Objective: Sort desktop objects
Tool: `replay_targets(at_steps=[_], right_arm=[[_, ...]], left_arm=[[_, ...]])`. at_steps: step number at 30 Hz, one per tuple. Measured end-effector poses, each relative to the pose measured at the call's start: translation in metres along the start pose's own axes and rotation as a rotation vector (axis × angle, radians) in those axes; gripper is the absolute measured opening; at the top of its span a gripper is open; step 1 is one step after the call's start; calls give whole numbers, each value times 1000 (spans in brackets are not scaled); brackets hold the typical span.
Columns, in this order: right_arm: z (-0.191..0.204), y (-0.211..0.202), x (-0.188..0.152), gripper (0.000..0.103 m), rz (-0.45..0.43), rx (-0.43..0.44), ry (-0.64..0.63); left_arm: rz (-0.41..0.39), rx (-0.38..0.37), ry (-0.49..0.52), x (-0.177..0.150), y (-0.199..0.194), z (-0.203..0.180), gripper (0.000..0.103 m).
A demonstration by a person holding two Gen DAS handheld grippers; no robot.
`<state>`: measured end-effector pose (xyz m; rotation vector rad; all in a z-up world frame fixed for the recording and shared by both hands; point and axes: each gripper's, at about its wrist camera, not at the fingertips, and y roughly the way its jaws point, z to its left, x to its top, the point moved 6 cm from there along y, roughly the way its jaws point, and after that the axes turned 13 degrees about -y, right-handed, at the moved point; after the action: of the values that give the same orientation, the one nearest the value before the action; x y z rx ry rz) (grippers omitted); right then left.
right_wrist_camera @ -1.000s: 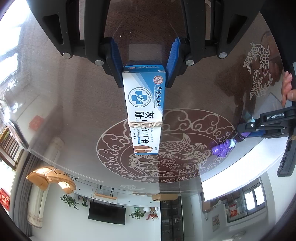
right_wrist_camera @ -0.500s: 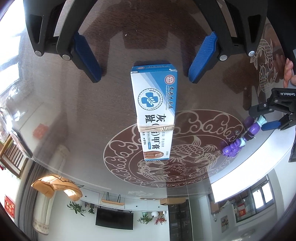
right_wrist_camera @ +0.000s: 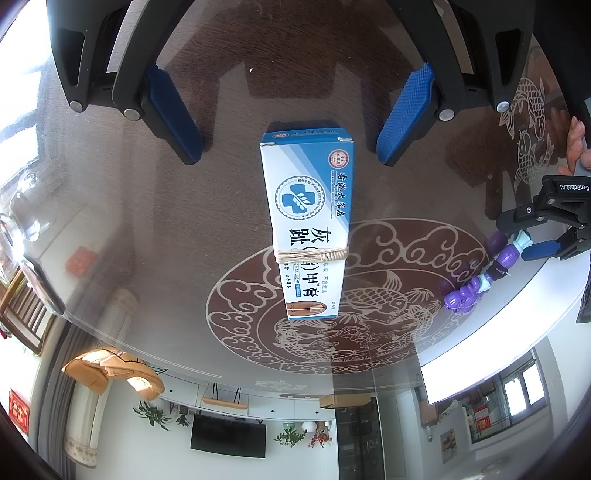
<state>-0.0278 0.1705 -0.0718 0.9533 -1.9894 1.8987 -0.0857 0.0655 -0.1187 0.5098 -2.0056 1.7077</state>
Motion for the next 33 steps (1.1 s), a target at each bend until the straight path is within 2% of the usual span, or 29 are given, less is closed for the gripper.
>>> replay_targets(at_steps=[33], right_arm=[[-1, 1, 0, 98, 6, -7, 3]], left_arm=[[-1, 1, 0, -2, -1, 0, 103]])
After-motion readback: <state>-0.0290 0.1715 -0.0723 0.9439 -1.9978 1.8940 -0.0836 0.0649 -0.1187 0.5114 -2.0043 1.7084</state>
